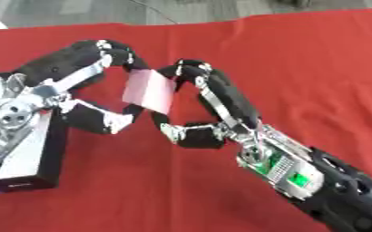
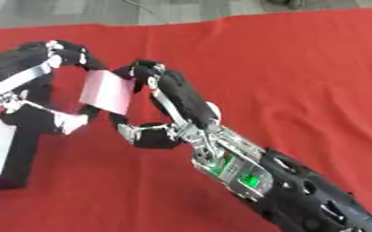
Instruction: Pick up the objects with one hand, pass them to the other hand, and then place them into the box on the other side of the table.
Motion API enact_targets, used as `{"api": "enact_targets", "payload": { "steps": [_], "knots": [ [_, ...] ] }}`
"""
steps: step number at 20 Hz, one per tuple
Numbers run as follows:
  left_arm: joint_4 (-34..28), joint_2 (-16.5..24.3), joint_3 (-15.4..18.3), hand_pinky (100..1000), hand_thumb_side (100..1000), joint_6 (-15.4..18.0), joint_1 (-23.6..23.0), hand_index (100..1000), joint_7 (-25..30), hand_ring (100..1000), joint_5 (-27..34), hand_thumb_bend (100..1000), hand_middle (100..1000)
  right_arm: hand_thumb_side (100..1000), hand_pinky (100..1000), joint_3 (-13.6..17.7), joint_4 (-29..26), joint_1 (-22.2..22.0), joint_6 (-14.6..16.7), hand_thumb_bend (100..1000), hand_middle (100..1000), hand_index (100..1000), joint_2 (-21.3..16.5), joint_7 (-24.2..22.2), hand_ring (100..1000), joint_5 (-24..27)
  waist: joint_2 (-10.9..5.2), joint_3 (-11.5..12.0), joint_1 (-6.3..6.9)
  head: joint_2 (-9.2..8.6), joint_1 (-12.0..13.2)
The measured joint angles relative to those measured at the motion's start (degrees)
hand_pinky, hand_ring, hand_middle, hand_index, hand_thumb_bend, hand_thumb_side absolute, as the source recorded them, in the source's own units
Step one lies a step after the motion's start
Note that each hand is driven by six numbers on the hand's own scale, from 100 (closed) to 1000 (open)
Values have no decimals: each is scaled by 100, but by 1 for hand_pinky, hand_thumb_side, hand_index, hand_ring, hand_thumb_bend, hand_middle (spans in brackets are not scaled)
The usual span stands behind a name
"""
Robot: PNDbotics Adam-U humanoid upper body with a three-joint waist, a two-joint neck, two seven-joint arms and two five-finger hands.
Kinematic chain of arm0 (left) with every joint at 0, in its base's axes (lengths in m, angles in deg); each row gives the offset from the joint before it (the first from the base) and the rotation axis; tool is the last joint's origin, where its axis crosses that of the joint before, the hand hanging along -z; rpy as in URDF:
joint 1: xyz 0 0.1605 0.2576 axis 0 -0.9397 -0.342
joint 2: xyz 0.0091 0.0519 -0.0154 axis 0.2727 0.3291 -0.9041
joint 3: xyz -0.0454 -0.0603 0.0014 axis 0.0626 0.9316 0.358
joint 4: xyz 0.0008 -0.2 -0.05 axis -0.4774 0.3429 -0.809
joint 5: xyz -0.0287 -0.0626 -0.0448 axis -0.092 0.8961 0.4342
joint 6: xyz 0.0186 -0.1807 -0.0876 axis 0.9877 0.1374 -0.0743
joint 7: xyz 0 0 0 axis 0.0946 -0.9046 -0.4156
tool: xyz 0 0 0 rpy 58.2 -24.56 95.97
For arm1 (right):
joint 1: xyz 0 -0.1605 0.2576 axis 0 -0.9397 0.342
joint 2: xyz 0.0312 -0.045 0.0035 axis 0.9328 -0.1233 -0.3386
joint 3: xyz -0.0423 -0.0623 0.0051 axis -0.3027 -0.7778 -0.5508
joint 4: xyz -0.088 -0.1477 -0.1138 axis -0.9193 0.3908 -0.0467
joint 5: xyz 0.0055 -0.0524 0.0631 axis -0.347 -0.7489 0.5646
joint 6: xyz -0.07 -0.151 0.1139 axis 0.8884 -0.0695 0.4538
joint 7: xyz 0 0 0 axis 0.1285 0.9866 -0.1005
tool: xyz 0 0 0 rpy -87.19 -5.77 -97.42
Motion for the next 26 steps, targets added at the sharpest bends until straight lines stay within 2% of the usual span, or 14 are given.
{"api": "enact_targets", "payload": {
  "steps": [4, 6, 11, 13, 19, 22, 26],
  "knots": [
    [0, 0, -5, 772, 132, -15, -11, 451, -83, 642, 22, 100, 490, 100, 704, 3, -2, 0, -23, 100, 540, 601, -1, -21, 591, 3, 1, 0, -2, 0, 2],
    [0, 0, -9, 762, 102, -33, -14, 433, -117, 626, 23, 100, 473, 100, 707, 12, -8, 0, -41, 100, 549, 609, -1, -38, 598, 11, 1, 0, -5, 0, 3],
    [5, -5, -38, 745, 100, -97, -16, 384, -174, 607, 14, 100, 443, 100, 721, 18, -24, -4, -103, 100, 591, 651, -3, -64, 629, 9, 1, -6, -13, 0, 19],
    [10, -9, -39, 741, 100, -132, -20, 365, -208, 602, 13, 100, 435, 100, 734, 29, -33, -5, -119, 100, 630, 695, -4, -79, 665, -20, 1, -9, -15, 0, 22],
    [54, -13, -40, 731, 100, -206, -62, 332, -338, 592, -9, 100, 414, 327, 772, 29, -32, -28, -267, 100, 732, 819, -5, -228, 754, -248, 1, -17, -17, -3, 24],
    [72, -13, -40, 729, 100, -214, -80, 323, -404, 589, -16, 100, 409, 366, 802, 13, -33, -31, -353, 100, 745, 841, -5, -308, 764, -382, 1, -21, -25, -3, 24],
    [72, -6, -39, 726, 100, -211, -146, 320, -464, 589, -27, 100, 406, 390, 799, -6, -38, -68, -435, 100, 752, 866, -5, -353, 768, -475, 1, -23, -27, -5, 25]
  ]
}}
